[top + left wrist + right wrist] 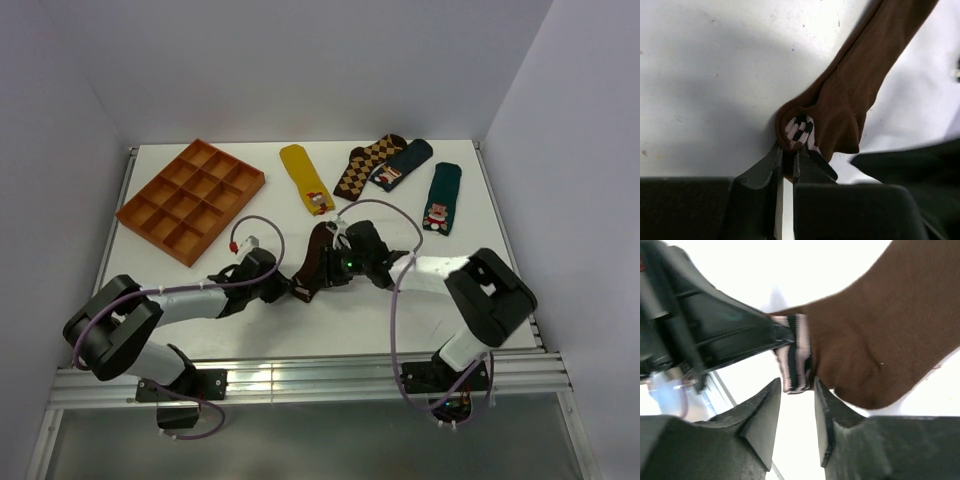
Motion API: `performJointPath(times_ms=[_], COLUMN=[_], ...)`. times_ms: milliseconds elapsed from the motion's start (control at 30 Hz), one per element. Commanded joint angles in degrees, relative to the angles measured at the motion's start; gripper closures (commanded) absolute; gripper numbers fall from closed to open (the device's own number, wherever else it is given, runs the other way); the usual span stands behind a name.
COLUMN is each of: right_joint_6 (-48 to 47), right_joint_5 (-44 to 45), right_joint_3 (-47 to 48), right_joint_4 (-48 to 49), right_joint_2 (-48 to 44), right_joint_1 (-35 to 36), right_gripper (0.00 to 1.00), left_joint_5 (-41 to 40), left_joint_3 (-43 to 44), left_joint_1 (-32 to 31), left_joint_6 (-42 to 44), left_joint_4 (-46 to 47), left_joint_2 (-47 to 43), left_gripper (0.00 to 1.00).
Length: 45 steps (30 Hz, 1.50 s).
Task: Roll the socks
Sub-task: Roll the sock at the center of the board.
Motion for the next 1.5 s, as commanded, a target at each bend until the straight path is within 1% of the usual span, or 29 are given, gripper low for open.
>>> performJointPath(times_ms=[0,33,67,100,167,267,367,400,567,700,933,1200,1467], right_joint_6=[-8.09,-10.72,-12.13,-13.28,-16.09,-18.91,-21.11,-21.55,-24.45,-26.38,-27.71,-27.44,-27.44], right_joint_5=[10.81,14.58,16.79,18.72,23.29,28.21,30.69,32.87,34.65,35.44,37.46,41.15,48.88], right_joint_3=[-1.93,-3.15,-3.51,-3.87,-4.39,-5.18,-6.33,-6.50,-6.51,-5.63,-4.05,-2.73,0.00], right_joint_4=[1.69,2.12,2.48,2.57,2.48,3.79,6.69,8.09,11.35,12.06,12.94,11.98,8.29], right_joint_2=[-7.83,-10.55,-11.53,-12.32,-13.30,-13.04,-12.60,-12.16,-10.40,-9.08,-4.08,0.15,3.13], right_joint_1=[3.54,4.42,5.38,7.39,9.25,12.59,16.19,16.90,20.67,22.79,25.34,27.80,31.58], right_gripper=[0.58,0.56,0.53,0.52,0.49,0.46,0.46,0.46,0.46,0.47,0.48,0.48,0.50], left_joint_5=[-1.48,-1.39,-1.47,-1.47,-1.91,-2.09,-1.48,-1.04,0.63,1.34,2.22,3.09,4.41], left_joint_3=[5.84,6.89,8.82,9.80,12.51,15.15,17.09,17.45,18.59,19.21,19.82,19.65,19.56], left_joint_1=[-0.17,-0.17,-0.17,-0.17,-0.17,-0.17,-0.09,-0.09,-0.09,-0.09,-0.09,0.09,0.09], left_joint_6=[3.92,4.27,4.89,5.07,5.59,6.65,7.79,8.05,8.93,9.37,9.82,9.64,9.02], left_joint_4=[-15.23,-16.73,-19.96,-21.47,-25.94,-28.86,-31.24,-31.59,-32.12,-32.30,-32.12,-31.42,-30.45], left_joint_2=[1.32,1.41,1.67,2.11,3.08,3.78,4.57,4.75,5.89,6.86,7.65,8.18,8.79], left_gripper=[1.00,1.00,1.00,1.00,1.00,1.00,1.00,1.00,1.00,1.00,1.00,1.00,1.00])
